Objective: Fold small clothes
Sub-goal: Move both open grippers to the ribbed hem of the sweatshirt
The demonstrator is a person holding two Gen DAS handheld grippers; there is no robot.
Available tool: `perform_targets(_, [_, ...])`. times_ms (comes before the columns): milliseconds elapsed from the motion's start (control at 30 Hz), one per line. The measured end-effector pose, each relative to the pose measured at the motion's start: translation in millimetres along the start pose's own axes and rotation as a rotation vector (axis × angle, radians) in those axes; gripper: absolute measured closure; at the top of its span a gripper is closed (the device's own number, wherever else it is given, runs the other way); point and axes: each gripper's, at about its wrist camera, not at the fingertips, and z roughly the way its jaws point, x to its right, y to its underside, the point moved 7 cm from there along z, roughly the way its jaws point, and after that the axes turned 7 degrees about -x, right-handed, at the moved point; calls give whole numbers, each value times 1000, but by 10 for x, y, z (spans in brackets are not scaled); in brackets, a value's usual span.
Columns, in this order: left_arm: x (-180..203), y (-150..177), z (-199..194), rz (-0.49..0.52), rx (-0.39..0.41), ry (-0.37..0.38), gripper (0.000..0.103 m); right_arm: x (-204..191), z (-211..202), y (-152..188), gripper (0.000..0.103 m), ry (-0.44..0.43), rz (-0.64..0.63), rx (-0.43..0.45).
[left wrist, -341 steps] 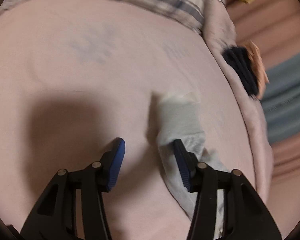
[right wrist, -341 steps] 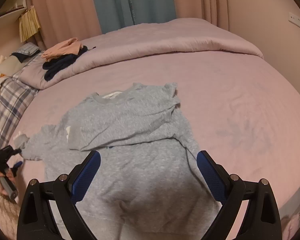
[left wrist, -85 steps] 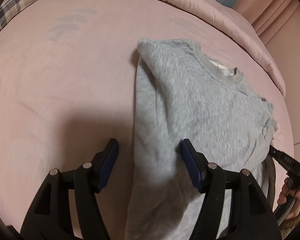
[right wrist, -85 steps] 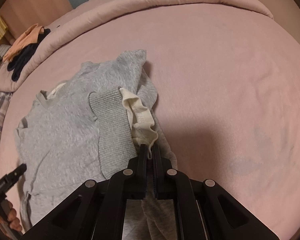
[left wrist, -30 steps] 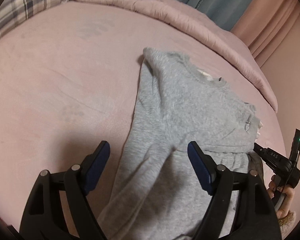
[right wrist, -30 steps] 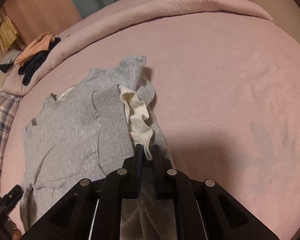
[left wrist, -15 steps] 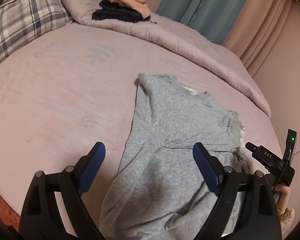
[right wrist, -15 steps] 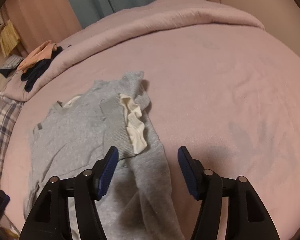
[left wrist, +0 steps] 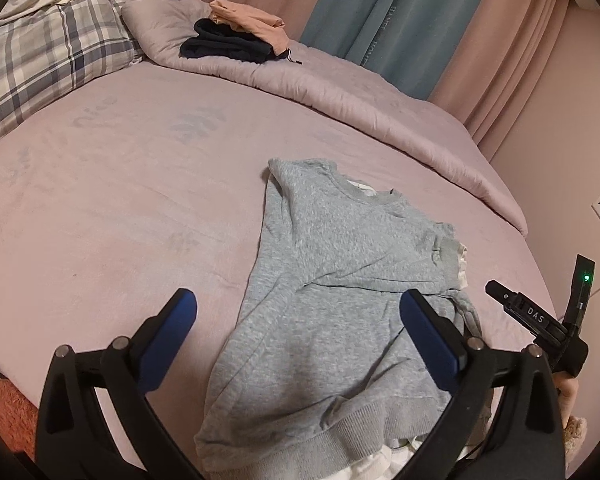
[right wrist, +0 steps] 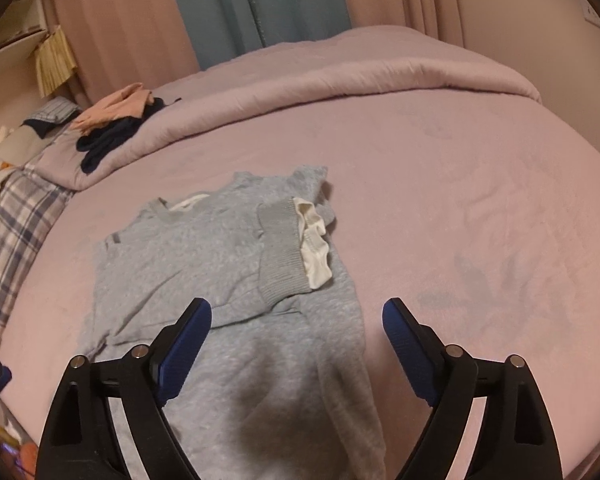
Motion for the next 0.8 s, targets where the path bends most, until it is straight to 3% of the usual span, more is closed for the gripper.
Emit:
perform_targets(467, [-6,286,-53,51,-55,68,1,-152,-360,396,8,-19,-56,35])
perform_targets(800, [-70,619,71,119,-113,10,1,-43,-591,663,8,0,-9,37])
